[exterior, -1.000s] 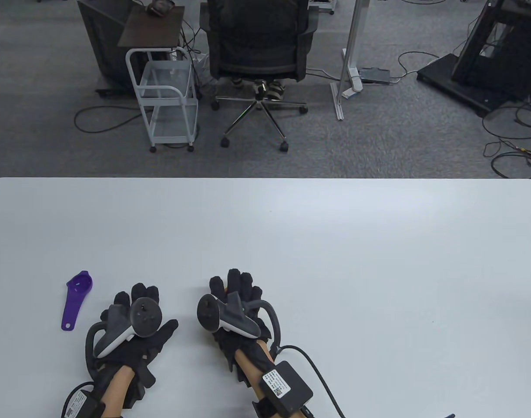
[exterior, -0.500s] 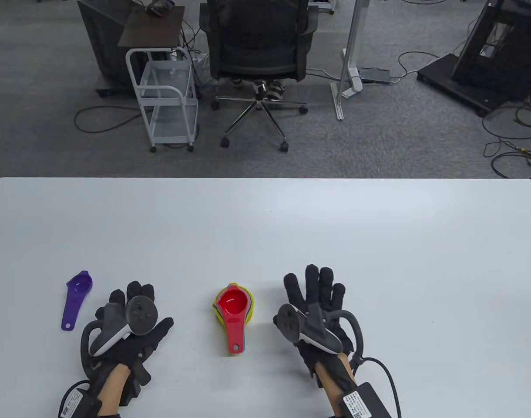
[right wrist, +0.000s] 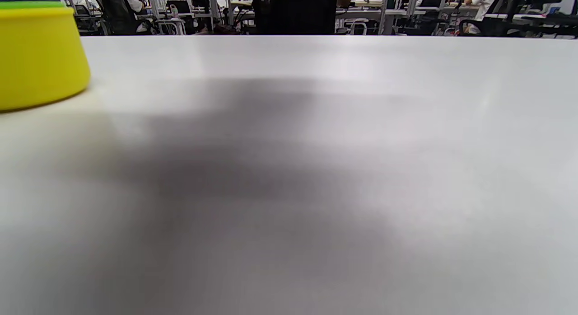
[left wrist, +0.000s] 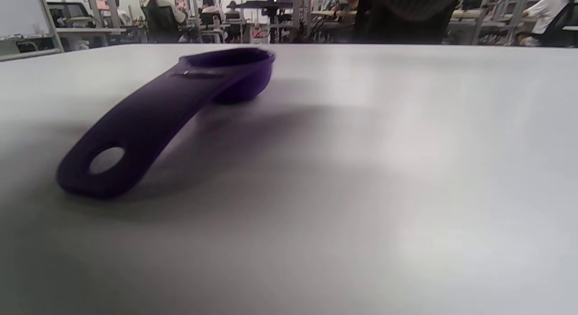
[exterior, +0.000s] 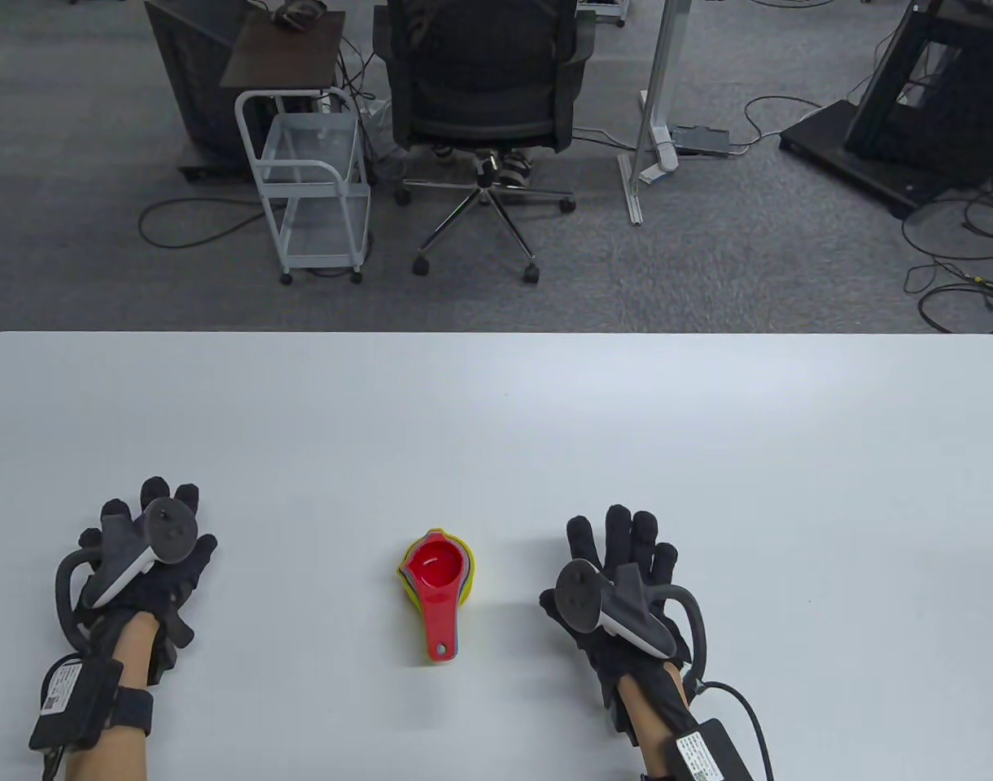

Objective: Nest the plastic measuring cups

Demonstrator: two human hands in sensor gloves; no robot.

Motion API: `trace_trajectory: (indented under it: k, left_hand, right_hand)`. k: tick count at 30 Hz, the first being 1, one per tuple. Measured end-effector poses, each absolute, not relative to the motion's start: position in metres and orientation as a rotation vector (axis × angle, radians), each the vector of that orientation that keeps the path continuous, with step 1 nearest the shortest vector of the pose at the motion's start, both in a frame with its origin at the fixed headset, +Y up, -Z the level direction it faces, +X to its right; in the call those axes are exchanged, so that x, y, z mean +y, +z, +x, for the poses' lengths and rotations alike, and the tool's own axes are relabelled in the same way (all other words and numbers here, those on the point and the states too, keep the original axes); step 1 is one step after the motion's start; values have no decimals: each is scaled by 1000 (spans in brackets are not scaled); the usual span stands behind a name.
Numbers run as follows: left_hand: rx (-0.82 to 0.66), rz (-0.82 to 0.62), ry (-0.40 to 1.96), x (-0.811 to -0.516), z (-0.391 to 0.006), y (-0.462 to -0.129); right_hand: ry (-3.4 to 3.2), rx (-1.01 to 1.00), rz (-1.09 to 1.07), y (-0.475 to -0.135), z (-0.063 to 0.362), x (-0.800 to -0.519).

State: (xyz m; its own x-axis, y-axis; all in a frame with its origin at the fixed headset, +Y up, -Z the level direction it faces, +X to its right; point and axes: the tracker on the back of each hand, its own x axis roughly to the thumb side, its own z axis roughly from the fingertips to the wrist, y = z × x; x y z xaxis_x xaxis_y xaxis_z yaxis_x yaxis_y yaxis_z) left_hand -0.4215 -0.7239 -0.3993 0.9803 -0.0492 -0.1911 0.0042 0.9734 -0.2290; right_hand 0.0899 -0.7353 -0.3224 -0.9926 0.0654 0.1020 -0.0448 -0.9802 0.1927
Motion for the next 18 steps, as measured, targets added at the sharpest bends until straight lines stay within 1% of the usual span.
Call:
trace_trajectory:
  k: [3, 6, 9, 12, 15, 18]
  left_hand:
    - [211, -357, -46, -736, -431, -411]
    - [235, -418, -98, -748, -433, -414]
    - [224, -395, -114, -746, -433, -414]
    - [218, -393, -14, -752, -438, -411]
    - [214, -408, 158, -757, -444, -408]
    - [225, -383, 181, -756, -447, -408]
  right_hand:
    - [3069, 325, 158, -323, 92, -739]
    - [3064, 361, 139, -323, 96, -742]
    - [3047, 376, 107, -322, 101, -744]
    - [3019, 387, 89, -320, 105, -745]
    - [2996, 401, 86, -318, 106, -746]
    - [2984, 407, 90, -319, 105, -747]
